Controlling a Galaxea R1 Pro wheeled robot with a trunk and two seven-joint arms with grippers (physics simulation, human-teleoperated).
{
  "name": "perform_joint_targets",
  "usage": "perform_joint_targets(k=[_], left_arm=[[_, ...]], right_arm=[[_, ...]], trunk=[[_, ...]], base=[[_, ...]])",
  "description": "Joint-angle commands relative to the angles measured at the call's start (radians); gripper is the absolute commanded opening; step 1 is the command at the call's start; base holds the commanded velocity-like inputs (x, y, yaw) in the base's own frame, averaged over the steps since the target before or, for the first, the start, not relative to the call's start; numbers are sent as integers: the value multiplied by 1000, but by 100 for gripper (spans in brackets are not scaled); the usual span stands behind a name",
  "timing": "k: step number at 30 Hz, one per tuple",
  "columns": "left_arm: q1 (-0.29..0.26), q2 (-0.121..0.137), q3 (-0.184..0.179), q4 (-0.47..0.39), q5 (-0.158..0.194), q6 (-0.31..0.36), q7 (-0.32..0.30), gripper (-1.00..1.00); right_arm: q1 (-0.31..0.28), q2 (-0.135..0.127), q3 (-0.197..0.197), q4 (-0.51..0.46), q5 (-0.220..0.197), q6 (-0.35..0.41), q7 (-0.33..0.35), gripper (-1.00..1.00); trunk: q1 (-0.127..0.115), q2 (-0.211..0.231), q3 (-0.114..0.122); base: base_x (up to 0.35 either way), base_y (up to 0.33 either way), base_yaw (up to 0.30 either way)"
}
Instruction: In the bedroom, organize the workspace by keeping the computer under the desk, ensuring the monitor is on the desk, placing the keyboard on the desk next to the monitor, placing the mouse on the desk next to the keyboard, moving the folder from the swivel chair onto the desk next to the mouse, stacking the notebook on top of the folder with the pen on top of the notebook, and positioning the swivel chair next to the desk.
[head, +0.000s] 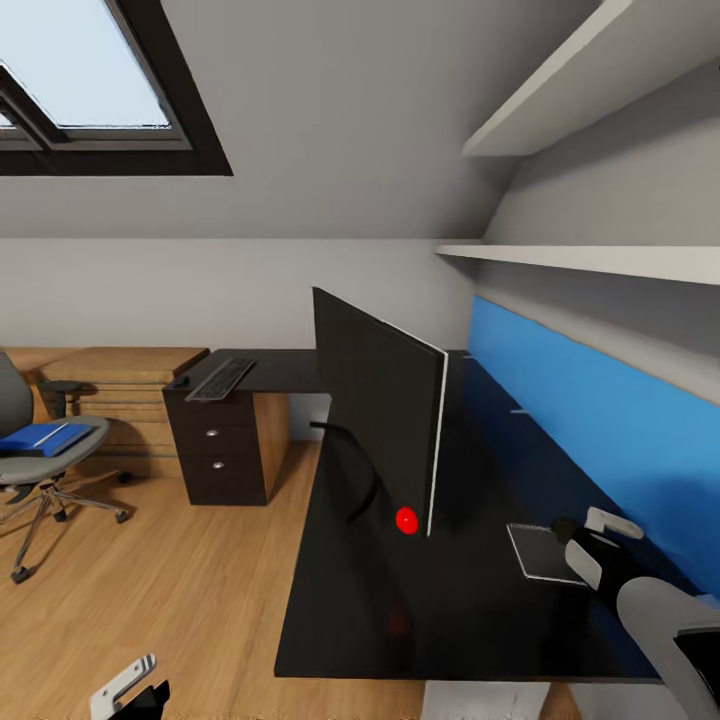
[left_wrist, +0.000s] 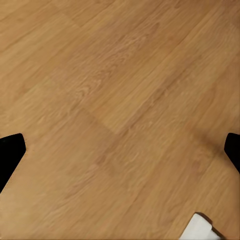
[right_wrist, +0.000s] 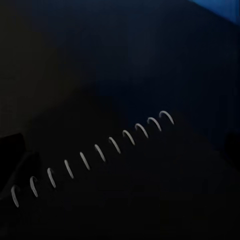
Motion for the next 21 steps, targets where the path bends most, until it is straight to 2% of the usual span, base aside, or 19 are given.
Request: perform_joint_targets(k=[1,11,21], left_arm=[[-1,2,-7,-1,8,-4,7,100],[-1,1,-7,-1,8,-4,7,100],[-1,1,-7,-1,8,-4,7,100]], right_arm=[[0,0,-4,44,-27,-2,-2,100],[1,0,-4,44,-27,-2,-2,100],[2,1,-3,44,-27,-2,-2,100]], trunk=[[0,-1,-1],[0,-1,-1],[0,-1,-1]], base=[[-98,70,0],[-48,19,0],[-231,1,0]])
